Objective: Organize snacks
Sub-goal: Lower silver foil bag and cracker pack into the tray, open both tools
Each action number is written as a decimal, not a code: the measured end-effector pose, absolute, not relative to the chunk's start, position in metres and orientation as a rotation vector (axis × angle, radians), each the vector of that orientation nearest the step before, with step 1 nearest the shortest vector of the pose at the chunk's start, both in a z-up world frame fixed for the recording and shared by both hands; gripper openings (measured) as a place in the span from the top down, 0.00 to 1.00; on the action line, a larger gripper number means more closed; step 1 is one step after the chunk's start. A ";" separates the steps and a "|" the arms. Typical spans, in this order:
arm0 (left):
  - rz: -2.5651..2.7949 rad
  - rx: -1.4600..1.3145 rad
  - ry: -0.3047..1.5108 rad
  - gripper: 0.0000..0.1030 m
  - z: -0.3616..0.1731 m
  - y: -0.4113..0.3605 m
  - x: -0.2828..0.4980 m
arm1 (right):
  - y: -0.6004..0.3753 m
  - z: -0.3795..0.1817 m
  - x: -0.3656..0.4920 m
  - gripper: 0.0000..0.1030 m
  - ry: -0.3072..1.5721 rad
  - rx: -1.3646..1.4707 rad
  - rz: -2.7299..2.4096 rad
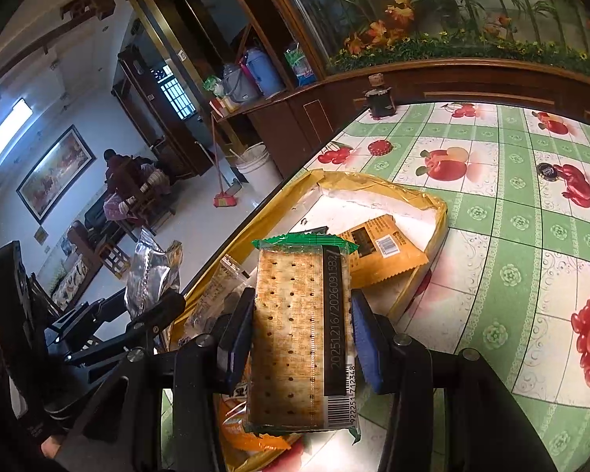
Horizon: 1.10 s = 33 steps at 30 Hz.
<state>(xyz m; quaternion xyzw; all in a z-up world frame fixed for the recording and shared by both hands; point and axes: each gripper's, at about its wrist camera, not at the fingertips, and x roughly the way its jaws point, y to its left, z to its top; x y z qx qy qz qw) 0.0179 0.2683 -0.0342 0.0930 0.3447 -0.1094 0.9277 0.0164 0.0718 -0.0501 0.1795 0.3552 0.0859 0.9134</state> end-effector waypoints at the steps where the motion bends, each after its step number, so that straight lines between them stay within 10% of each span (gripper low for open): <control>1: -0.224 0.190 0.708 0.43 -0.035 0.268 0.019 | 0.072 -0.050 0.019 0.54 0.733 0.368 0.176; 33: -0.225 0.204 0.782 0.43 -0.064 0.258 0.046 | 0.080 -0.074 0.101 0.54 0.803 0.219 0.096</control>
